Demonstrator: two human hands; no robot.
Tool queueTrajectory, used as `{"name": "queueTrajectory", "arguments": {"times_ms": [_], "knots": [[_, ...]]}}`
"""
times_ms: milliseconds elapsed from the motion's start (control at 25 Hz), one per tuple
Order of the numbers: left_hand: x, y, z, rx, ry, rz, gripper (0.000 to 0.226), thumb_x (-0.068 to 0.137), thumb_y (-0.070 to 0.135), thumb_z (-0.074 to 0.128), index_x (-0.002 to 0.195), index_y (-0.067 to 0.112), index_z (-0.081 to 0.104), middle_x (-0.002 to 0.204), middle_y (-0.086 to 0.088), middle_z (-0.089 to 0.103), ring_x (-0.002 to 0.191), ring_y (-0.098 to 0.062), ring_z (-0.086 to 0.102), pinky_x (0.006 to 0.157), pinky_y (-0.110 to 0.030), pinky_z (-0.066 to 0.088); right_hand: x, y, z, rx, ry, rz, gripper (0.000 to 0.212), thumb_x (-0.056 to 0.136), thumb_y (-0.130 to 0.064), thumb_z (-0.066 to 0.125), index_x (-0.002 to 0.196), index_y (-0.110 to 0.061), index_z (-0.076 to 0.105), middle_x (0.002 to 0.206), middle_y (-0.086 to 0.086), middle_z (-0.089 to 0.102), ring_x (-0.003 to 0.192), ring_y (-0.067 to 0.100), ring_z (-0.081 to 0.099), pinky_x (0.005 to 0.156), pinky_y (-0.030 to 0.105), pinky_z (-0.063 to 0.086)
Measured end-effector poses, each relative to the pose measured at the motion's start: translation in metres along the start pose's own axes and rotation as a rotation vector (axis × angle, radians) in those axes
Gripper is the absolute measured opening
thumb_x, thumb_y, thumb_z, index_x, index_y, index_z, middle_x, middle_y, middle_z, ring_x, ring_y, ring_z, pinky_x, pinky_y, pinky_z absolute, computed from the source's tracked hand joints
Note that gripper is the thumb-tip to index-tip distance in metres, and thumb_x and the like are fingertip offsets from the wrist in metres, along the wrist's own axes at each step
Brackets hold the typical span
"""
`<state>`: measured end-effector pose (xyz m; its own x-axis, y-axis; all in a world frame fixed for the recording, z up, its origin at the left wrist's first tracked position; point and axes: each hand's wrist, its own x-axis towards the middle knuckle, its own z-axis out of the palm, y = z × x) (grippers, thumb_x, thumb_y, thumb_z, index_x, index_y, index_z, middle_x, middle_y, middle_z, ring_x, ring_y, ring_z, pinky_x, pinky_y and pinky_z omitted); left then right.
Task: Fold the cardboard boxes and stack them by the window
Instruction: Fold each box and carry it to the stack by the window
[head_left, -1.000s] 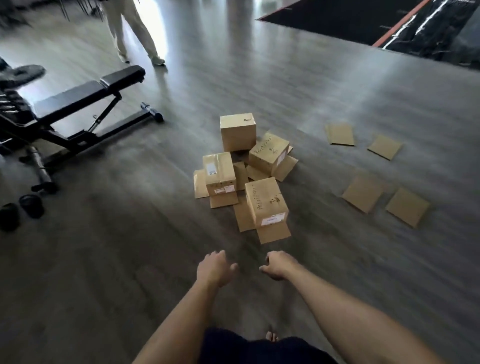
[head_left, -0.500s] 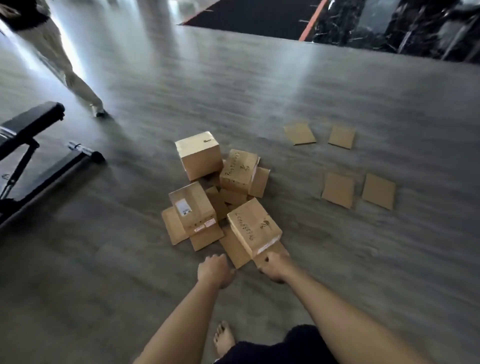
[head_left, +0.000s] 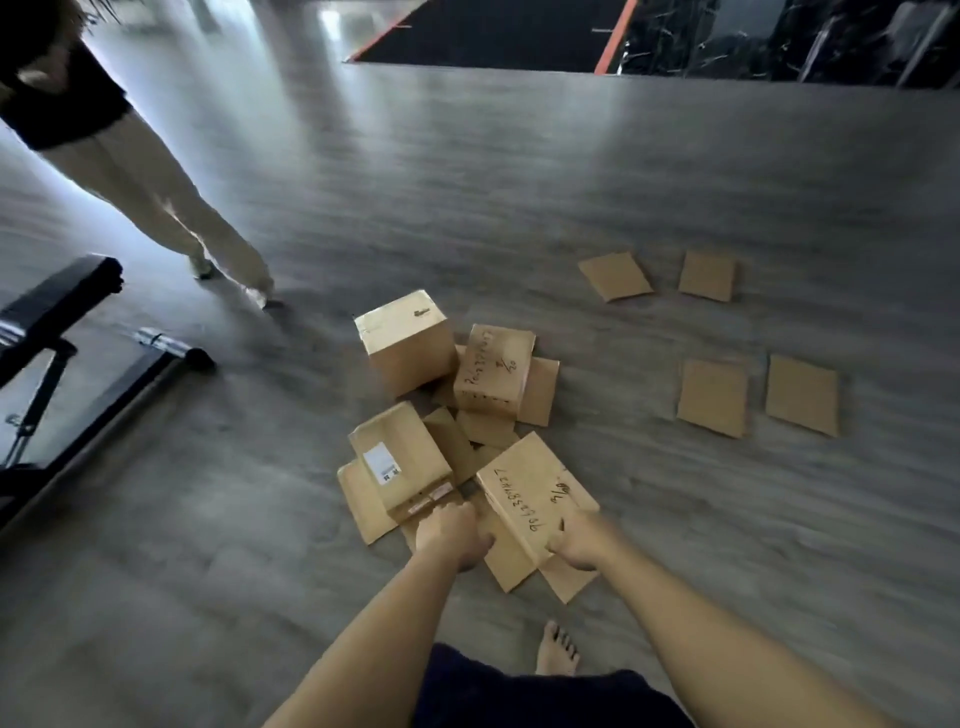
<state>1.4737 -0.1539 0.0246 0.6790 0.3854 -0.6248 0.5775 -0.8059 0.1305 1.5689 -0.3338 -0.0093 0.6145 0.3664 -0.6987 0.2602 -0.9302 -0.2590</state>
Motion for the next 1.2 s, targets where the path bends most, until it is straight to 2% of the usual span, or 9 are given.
{"name": "queueTrajectory", "arguments": {"times_ms": [160,320,440,480,600,720,920,1120,1200], "knots": [[0.037,0.003,-0.033,0.001,-0.004,0.013,0.049,0.095,0.044,0.049,0.133,0.015,0.055,0.135,-0.010,0.057,0.120,-0.030,0.057,0.101,-0.043,0.048,0.031,-0.019,-0.028,0.013,0.013,-0.003,0.043,0.089,-0.045,0.056,0.117,-0.014,0.065,0.125,0.010,0.065,0.112,0.029,0.061,0.078,0.030,0.044],[0.086,0.007,-0.069,0.158,-0.030,0.137,0.046,0.095,0.048,0.053,0.126,0.014,0.058,0.123,-0.009,0.062,0.112,-0.028,0.059,0.092,-0.041,0.053,0.056,-0.032,-0.048,0.055,0.056,0.075,0.037,0.091,-0.044,0.053,0.115,-0.019,0.068,0.125,0.009,0.066,0.115,0.029,0.061,0.081,0.029,0.045],[0.130,0.003,-0.096,0.231,-0.047,0.246,0.047,0.094,0.052,0.055,0.124,0.015,0.059,0.120,-0.007,0.063,0.109,-0.026,0.060,0.090,-0.041,0.054,0.075,-0.044,-0.056,0.154,0.057,0.142,0.021,0.095,-0.038,0.055,0.081,-0.023,0.058,0.113,0.010,0.067,0.113,0.028,0.061,0.069,0.026,0.035],[0.144,0.000,-0.103,0.239,-0.046,0.282,0.048,0.094,0.052,0.056,0.124,0.016,0.060,0.120,-0.007,0.064,0.110,-0.026,0.061,0.091,-0.041,0.054,0.082,-0.048,-0.056,0.217,0.090,0.182,0.020,0.094,-0.036,0.057,0.079,-0.024,0.054,0.110,0.011,0.066,0.111,0.028,0.062,0.067,0.025,0.034],[0.188,-0.021,-0.124,0.325,-0.052,0.385,0.046,0.093,0.049,0.053,0.124,0.016,0.062,0.122,-0.008,0.065,0.113,-0.028,0.061,0.091,-0.039,0.052,0.094,-0.080,-0.059,0.326,0.173,0.309,0.021,0.095,-0.037,0.059,0.105,-0.019,0.063,0.115,0.012,0.064,0.106,0.027,0.061,0.078,0.027,0.043],[0.225,-0.037,-0.134,0.407,-0.106,0.426,0.048,0.092,0.049,0.049,0.125,0.017,0.062,0.125,-0.007,0.064,0.115,-0.028,0.059,0.094,-0.042,0.052,0.102,-0.104,-0.052,0.400,0.174,0.375,0.028,0.094,-0.037,0.058,0.072,-0.024,0.047,0.094,0.012,0.053,0.084,0.022,0.052,0.074,0.031,0.044],[0.240,-0.021,-0.129,0.447,-0.162,0.533,0.044,0.093,0.047,0.052,0.122,0.016,0.063,0.121,-0.006,0.065,0.110,-0.026,0.062,0.093,-0.043,0.054,0.099,-0.100,-0.033,0.448,0.175,0.484,0.032,0.094,-0.044,0.057,0.102,-0.015,0.066,0.111,0.013,0.065,0.113,0.030,0.062,0.083,0.031,0.048],[0.248,0.005,-0.105,0.493,-0.161,0.540,0.043,0.093,0.049,0.054,0.123,0.019,0.062,0.120,-0.004,0.065,0.108,-0.026,0.063,0.088,-0.040,0.056,0.100,-0.066,-0.010,0.550,0.140,0.560,0.034,0.094,-0.042,0.056,0.110,-0.013,0.066,0.111,0.014,0.067,0.108,0.031,0.064,0.083,0.033,0.052],[0.264,0.012,-0.085,0.483,-0.175,0.539,0.041,0.093,0.048,0.054,0.124,0.022,0.062,0.121,-0.001,0.066,0.107,-0.025,0.064,0.086,-0.041,0.058,0.111,-0.046,0.001,0.549,0.157,0.551,0.029,0.094,-0.045,0.057,0.098,-0.017,0.064,0.097,0.008,0.067,0.096,0.027,0.065,0.070,0.031,0.050]]}}
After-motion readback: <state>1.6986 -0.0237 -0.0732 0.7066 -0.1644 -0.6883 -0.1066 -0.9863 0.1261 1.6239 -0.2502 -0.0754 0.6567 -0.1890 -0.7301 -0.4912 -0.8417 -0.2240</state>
